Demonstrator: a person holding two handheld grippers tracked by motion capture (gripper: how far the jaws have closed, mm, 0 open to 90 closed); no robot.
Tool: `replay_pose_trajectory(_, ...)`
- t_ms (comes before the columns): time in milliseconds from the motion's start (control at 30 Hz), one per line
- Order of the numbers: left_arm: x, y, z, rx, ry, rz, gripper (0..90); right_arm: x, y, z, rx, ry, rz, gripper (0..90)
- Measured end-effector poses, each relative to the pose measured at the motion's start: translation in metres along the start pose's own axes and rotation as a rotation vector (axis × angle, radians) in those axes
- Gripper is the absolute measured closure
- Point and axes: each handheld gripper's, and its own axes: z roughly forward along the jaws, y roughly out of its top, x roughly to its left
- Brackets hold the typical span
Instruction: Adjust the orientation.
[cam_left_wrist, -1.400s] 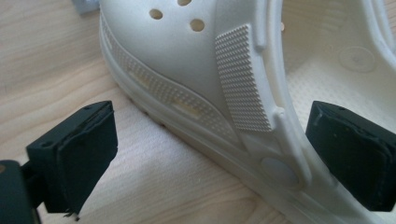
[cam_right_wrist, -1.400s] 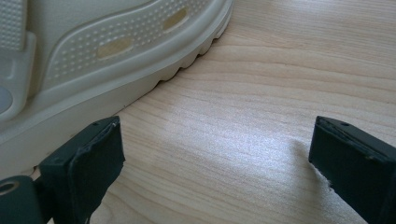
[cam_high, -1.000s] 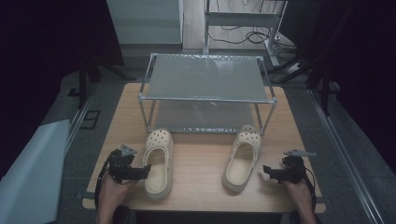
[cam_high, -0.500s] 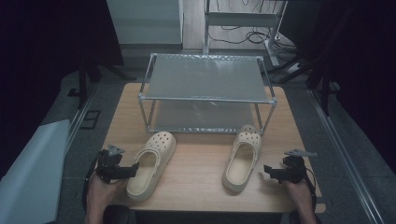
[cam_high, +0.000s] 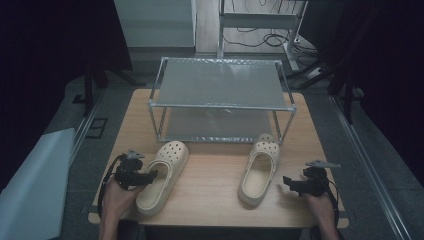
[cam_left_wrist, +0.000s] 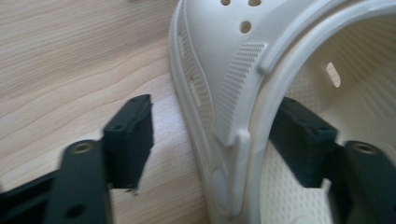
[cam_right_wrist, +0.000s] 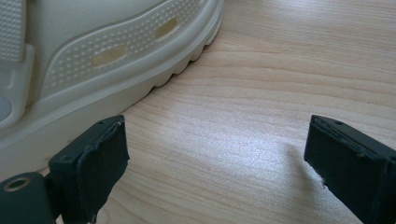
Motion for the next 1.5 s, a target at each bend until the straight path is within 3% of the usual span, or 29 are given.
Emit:
replay_pose_trajectory(400,-0.003,0.013,0.011,0.063,0.012,-0.002,64.7,0.0,0.0,0.0,0.002,0.001,0.001,6.8)
replay_pose_trajectory(467,-0.003,0.014,0.01,0.076,0.026,0.007,68.0,0.0,0.0,0.0,0.0,0.0,0.002,6.9)
replay_pose_trajectory(733,0.004,0.018,0.009,0.104,0.021,-0.028,74.7,0.0,0.0,0.0,0.003,0.003,0.003,7.4)
replay_pose_trajectory(1100,0.024,0.018,0.006,0.1,-0.082,-0.112,76.7,0.001,0.0,0.0,0.004,0.007,0.001,8.3)
replay_pose_trajectory(1300,0.031,0.021,0.004,0.079,-0.176,-0.173,77.0,0.0,0.0,0.0,0.001,0.007,0.005,8.4)
replay_pose_trajectory(1500,0.03,0.026,-0.001,0.077,-0.195,-0.183,77.0,0.0,0.0,-0.001,-0.003,0.005,0.005,8.5)
